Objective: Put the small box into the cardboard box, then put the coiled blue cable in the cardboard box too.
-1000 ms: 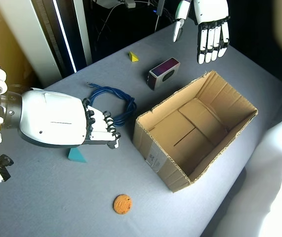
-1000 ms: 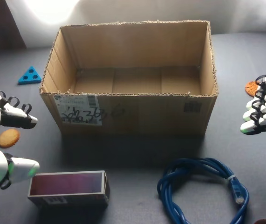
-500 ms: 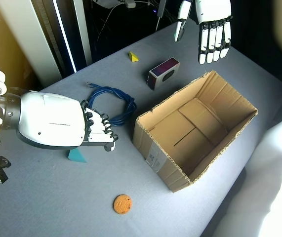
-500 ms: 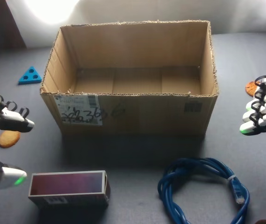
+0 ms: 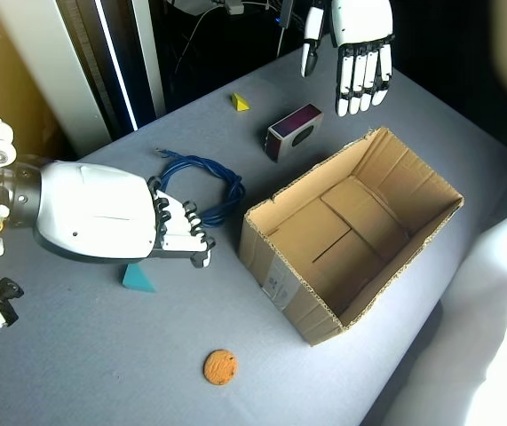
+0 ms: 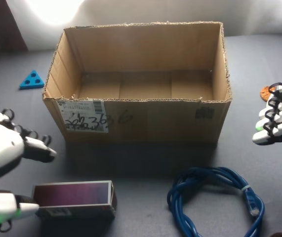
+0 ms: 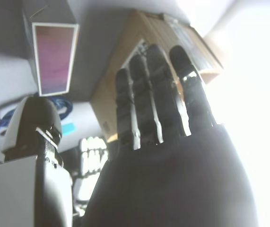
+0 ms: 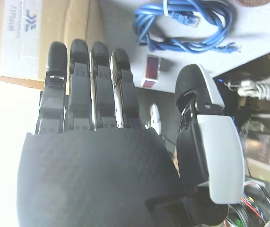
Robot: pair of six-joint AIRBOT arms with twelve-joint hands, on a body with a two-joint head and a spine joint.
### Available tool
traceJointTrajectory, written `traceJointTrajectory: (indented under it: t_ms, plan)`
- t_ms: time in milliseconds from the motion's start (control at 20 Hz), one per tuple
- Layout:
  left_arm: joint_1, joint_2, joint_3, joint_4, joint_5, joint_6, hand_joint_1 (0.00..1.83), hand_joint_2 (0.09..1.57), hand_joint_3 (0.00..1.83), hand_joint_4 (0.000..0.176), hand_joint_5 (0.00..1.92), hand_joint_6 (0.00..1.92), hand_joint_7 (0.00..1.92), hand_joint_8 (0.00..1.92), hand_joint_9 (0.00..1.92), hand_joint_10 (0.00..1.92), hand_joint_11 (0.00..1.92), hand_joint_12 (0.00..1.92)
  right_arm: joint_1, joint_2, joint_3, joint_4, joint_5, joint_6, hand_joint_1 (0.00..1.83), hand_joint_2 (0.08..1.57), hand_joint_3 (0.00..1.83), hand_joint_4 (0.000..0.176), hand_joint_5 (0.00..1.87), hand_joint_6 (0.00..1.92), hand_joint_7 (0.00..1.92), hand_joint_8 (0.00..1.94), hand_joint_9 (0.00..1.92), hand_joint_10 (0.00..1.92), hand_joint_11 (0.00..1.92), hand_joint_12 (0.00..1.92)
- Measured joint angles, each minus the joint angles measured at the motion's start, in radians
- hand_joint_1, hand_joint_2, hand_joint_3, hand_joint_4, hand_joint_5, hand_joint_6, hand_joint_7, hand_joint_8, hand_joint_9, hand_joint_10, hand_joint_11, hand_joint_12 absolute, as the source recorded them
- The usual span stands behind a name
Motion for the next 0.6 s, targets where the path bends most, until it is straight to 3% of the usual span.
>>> traceJointTrajectory:
  t_ms: [250, 600]
  plan:
    - [0.038, -0.061, -0.019, -0.016, -0.077, -0.026, 0.74, 1.17, 0.00, 0.000, 0.52, 0.01, 0.60, 0.02, 0.58, 0.03, 0.15, 0.83, 0.002, 0.000, 0.000, -0.001, -0.002, 0.000, 0.24, 1.27, 0.00, 0.000, 0.37, 0.01, 0.37, 0.00, 0.34, 0.00, 0.00, 0.83]
    - [0.070, -0.113, -0.020, -0.018, -0.165, -0.060, 0.73, 1.19, 0.00, 0.000, 0.56, 0.00, 0.64, 0.00, 0.61, 0.01, 0.17, 0.86, 0.002, 0.000, 0.000, 0.002, -0.003, 0.000, 0.30, 1.28, 0.00, 0.000, 0.41, 0.01, 0.41, 0.00, 0.39, 0.01, 0.00, 0.91]
